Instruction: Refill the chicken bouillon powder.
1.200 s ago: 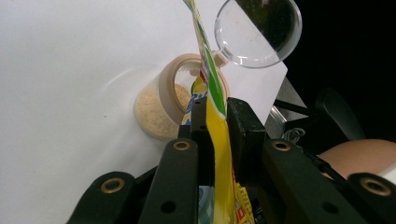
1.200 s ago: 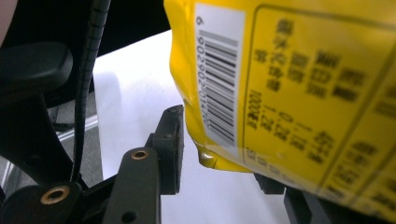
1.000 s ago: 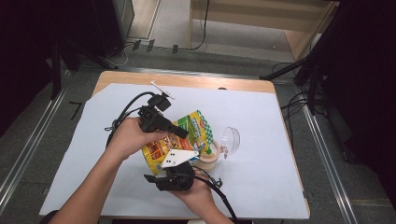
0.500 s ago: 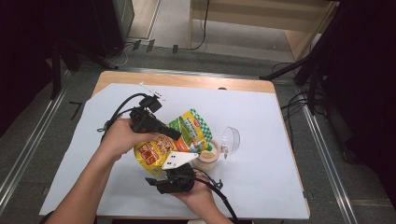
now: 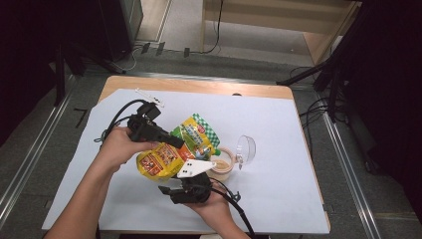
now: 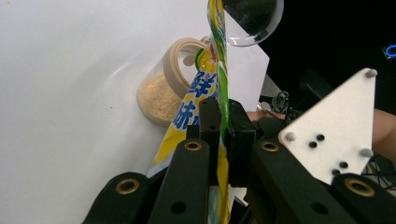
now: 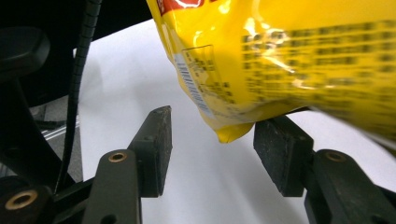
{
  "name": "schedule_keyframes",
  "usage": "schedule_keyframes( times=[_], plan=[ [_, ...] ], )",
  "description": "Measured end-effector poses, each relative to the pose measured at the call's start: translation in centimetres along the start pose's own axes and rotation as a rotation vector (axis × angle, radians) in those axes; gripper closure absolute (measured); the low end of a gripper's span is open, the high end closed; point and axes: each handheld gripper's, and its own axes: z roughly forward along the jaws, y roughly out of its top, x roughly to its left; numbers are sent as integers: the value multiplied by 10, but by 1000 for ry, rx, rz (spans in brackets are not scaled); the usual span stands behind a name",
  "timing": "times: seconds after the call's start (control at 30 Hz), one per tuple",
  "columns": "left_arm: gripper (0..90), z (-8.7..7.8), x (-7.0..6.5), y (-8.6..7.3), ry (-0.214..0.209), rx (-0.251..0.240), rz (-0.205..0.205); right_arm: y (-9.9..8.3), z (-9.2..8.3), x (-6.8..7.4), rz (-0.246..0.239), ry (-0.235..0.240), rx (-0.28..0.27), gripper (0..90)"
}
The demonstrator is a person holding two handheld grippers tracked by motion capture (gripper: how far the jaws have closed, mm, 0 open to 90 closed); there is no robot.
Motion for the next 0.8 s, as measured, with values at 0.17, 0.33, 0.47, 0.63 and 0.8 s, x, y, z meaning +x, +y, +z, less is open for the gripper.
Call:
schedule_keyframes(
  times=[0.17, 0.33, 0.47, 0.63, 0.8],
  plan=[
    [878, 1, 3, -2, 6, 9, 9, -1, -3, -3, 31, -14, -3, 484],
    [848, 5, 7, -4, 5, 29, -7, -3, -2, -2, 30, -12, 5, 483],
    [854, 6, 8, -5, 8, 35, -10, -2, -2, -2, 17, -14, 6, 487],
    [892, 5, 9, -6, 7, 27, 5, -3, -2, -1, 21, -15, 10, 491],
    [898, -1, 11, -7, 0, -2, 6, -2, -2, 0, 17, -8, 4, 491]
  ],
)
